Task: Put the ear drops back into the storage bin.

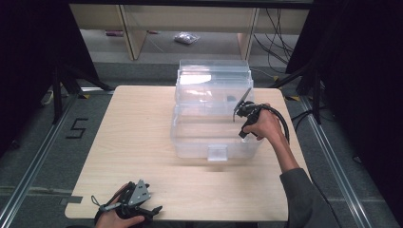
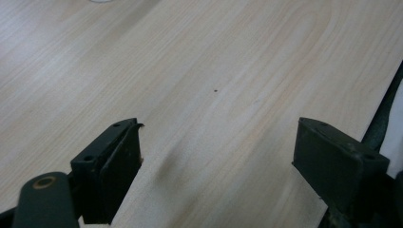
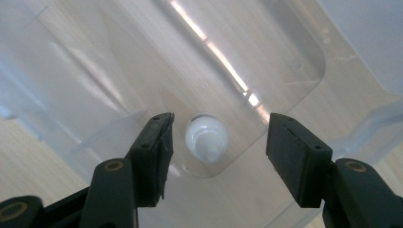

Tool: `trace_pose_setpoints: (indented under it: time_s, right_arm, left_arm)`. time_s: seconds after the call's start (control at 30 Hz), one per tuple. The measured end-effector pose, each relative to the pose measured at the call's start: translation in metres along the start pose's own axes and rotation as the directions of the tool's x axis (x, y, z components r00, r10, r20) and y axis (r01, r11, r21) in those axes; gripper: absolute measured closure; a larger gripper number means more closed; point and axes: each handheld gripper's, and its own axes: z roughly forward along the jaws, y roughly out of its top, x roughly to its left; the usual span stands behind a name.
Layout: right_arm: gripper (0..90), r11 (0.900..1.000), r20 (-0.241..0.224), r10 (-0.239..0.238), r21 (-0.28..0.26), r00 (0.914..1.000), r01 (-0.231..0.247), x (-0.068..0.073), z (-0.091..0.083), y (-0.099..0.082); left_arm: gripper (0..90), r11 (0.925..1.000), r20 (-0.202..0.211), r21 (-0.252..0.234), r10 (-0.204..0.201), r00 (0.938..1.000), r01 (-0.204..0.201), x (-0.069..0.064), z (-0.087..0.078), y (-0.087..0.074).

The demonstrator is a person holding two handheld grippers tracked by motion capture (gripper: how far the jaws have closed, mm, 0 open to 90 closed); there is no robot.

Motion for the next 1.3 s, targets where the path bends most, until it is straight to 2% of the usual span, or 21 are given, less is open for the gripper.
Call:
trace_pose_setpoints:
  time_s: [0.03, 0.07, 0.1, 0.27, 0.3, 0.33, 0.4, 0.6, 0.63, 0.77, 0.8, 0.83, 0.87, 0.9, 0.97, 1.0, 1.1, 1.2, 1.23, 1.27, 1.3]
  right_arm:
    - [40.7, 0.9993, -0.004, 0.038, 0.007, 0.9993, -0.038, 0.004, -0.005, -0.001]
    - [39.5, 0.9993, -0.005, 0.037, -0.006, 0.9993, -0.037, 0.004, -0.008, -0.003]
    - [38.5, 0.9993, -0.006, 0.028, -0.024, 0.9996, -0.028, 0.004, -0.011, -0.005]
    - [36.5, 0.9967, -0.013, 0.042, -0.069, 0.999, -0.043, 0.006, -0.023, -0.012]
    - [35.8, 0.9961, -0.016, 0.044, -0.076, 0.9989, -0.045, 0.007, -0.025, -0.013]
    - [35.0, 0.9926, -0.038, 0.057, -0.105, 0.9977, -0.06, 0.009, -0.027, -0.014]
    - [34.1, 0.9898, -0.056, 0.058, -0.127, 0.9967, -0.065, 0.012, -0.03, -0.016]
    - [29.9, 0.9829, -0.059, 0.058, -0.171, 0.9966, -0.067, 0.019, -0.036, -0.024]
    - [29.3, 0.9804, -0.057, 0.059, -0.184, 0.9967, -0.069, 0.02, -0.037, -0.026]
    - [28.6, 0.9721, -0.07, 0.059, -0.223, 0.9958, -0.073, 0.024, -0.04, -0.032]
    - [28.4, 0.9702, -0.081, 0.075, -0.224, 0.9939, -0.092, 0.026, -0.041, -0.034]
    - [28.3, 0.968, -0.081, 0.067, -0.236, 0.9945, -0.084, 0.026, -0.042, -0.036]
    - [28.0, 0.9664, -0.089, 0.092, -0.232, 0.9918, -0.11, 0.03, -0.043, -0.038]
    - [27.6, 0.9617, -0.079, 0.068, -0.26, 0.9946, -0.086, 0.029, -0.044, -0.04]
    - [27.6, 0.954, -0.084, 0.061, -0.288, 0.9945, -0.083, 0.032, -0.045, -0.044]
    - [27.6, 0.9513, -0.088, 0.069, -0.294, 0.9937, -0.092, 0.034, -0.046, -0.046]
    - [26.1, 0.9467, -0.094, 0.066, -0.309, 0.9934, -0.092, 0.039, -0.046, -0.052]
    - [26.0, 0.9409, -0.108, 0.09, -0.317, 0.9901, -0.12, 0.045, -0.045, -0.058]
    - [26.0, 0.9393, -0.105, 0.069, -0.328, 0.9921, -0.1, 0.045, -0.043, -0.06]
    - [26.0, 0.9418, -0.117, 0.103, -0.308, 0.9877, -0.135, 0.048, -0.044, -0.061]
    - [26.0, 0.938, -0.117, 0.084, -0.326, 0.9895, -0.119, 0.048, -0.043, -0.063]
  left_arm:
    - [15.7, 1.0, -0.002, 0.006, 0.005, 1.0, -0.005, 0.0, -0.001, 0.0]
    - [15.7, 0.9999, -0.004, 0.005, 0.01, 0.9999, -0.01, 0.0, 0.0, 0.0]
    - [15.7, 0.9999, 0.0, 0.003, -0.013, 0.9999, 0.013, -0.001, 0.0, -0.001]
    - [15.7, 0.9999, -0.001, 0.001, -0.012, 0.9999, 0.012, -0.001, 0.0, 0.0]
    - [15.7, 1.0, -0.003, 0.004, 0.008, 1.0, -0.008, 0.0, 0.0, 0.0]
    - [15.7, 1.0, -0.003, 0.005, 0.008, 1.0, -0.008, 0.0, 0.0, 0.0]
    - [15.7, 1.0, 0.0, 0.001, -0.004, 1.0, 0.004, -0.001, 0.0, 0.0]
    - [15.7, 1.0, -0.003, 0.002, 0.005, 1.0, -0.005, 0.0, -0.001, 0.0]
    - [15.7, 0.9998, -0.002, 0.01, 0.014, 0.9999, -0.014, 0.0, -0.001, 0.0]
    - [15.7, 1.0, -0.001, 0.002, 0.004, 1.0, -0.004, 0.0, 0.0, 0.0]
    - [15.7, 0.9999, 0.001, 0.007, -0.009, 1.0, 0.009, -0.001, 0.0, 0.0]
    - [15.6, 0.9999, 0.005, 0.011, 0.013, 0.9999, -0.013, 0.0, 0.0, 0.0]
    - [15.6, 0.9998, 0.003, 0.015, 0.014, 0.9999, -0.014, 0.0, 0.0, 0.0]
    - [15.7, 1.0, -0.001, 0.007, -0.006, 1.0, 0.006, -0.001, 0.0, 0.0]
    - [15.7, 0.9999, 0.0, 0.007, -0.008, 1.0, 0.008, -0.001, 0.0, 0.0]
    - [15.6, 0.9998, 0.003, 0.019, 0.006, 1.0, -0.006, -0.001, -0.001, 0.0]
    - [15.7, 0.9999, -0.003, 0.009, -0.007, 1.0, 0.007, -0.001, 0.0, 0.0]
    - [15.7, 0.9998, 0.0, 0.017, -0.005, 1.0, 0.005, -0.001, 0.001, 0.0]
    - [15.6, 0.9998, -0.001, 0.017, -0.005, 1.0, 0.005, -0.001, 0.001, 0.0]
    - [15.7, 0.9999, -0.004, 0.016, -0.003, 1.0, 0.003, -0.001, 0.0, 0.0]
    - [15.7, 0.9999, -0.003, 0.011, -0.006, 1.0, 0.006, -0.001, 0.0, 0.0]
